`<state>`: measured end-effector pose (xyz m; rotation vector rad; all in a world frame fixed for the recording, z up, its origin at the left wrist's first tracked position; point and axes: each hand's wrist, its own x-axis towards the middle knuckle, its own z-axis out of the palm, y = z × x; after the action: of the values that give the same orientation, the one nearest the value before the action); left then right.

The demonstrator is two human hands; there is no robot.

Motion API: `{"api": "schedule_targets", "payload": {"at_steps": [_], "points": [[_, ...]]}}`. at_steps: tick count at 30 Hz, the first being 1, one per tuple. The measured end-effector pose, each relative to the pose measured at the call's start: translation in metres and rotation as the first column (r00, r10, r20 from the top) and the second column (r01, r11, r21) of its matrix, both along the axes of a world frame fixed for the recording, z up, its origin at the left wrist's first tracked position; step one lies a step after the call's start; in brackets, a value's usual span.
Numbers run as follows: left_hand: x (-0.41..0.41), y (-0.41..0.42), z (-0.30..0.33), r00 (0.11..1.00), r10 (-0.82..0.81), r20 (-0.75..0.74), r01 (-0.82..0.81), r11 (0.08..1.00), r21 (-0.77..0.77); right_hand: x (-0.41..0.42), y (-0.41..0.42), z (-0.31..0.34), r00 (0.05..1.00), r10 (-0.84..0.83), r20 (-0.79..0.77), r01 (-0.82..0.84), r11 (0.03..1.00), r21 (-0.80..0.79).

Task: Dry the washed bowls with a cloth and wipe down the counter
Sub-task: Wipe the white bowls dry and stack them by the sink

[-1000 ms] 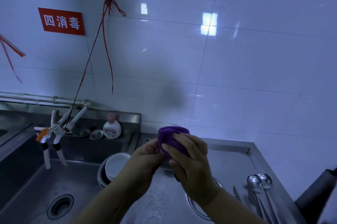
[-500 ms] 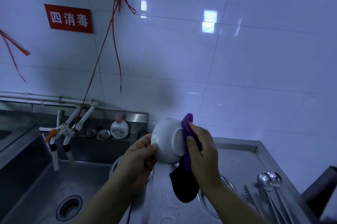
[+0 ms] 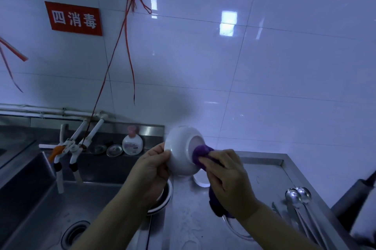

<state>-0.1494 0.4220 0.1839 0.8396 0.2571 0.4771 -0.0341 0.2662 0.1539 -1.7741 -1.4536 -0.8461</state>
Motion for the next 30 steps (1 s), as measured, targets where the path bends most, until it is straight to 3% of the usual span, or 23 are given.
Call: {"api": "schedule_targets", "payload": {"at_steps": [5,10,15,20,22,30], "points": [[-0.002,-0.005,-0.001,0.998,-0.051,-0.043,0.052,0.998,0.023,0.005,0.001,0.02,0.993,-0.118,-0.002,0.118,0.993,0.001],[-0.004,-0.006,0.0,0.995,-0.034,-0.094,0.04,0.997,0.062,-0.018,0.004,0.016,0.995,-0.071,-0.068,0.071,0.997,0.0],[-0.008,-0.007,0.001,0.995,-0.016,-0.098,0.021,0.999,0.048,-0.023,-0.018,0.009,0.999,0.008,-0.031,-0.012,0.992,-0.128],[-0.007,-0.019,-0.007,0.992,-0.063,-0.106,0.072,0.994,0.081,-0.016,-0.013,0.033,0.99,-0.094,-0.103,0.099,0.994,0.043],[-0.005,-0.023,-0.009,0.99,-0.087,-0.111,0.097,0.992,0.085,-0.02,-0.004,0.038,0.984,-0.109,-0.144,0.115,0.993,0.038],[0.006,-0.034,-0.006,0.995,-0.057,-0.084,0.048,0.994,-0.103,-0.019,-0.013,0.0,1.0,0.006,-0.03,-0.006,1.0,-0.012]]}}
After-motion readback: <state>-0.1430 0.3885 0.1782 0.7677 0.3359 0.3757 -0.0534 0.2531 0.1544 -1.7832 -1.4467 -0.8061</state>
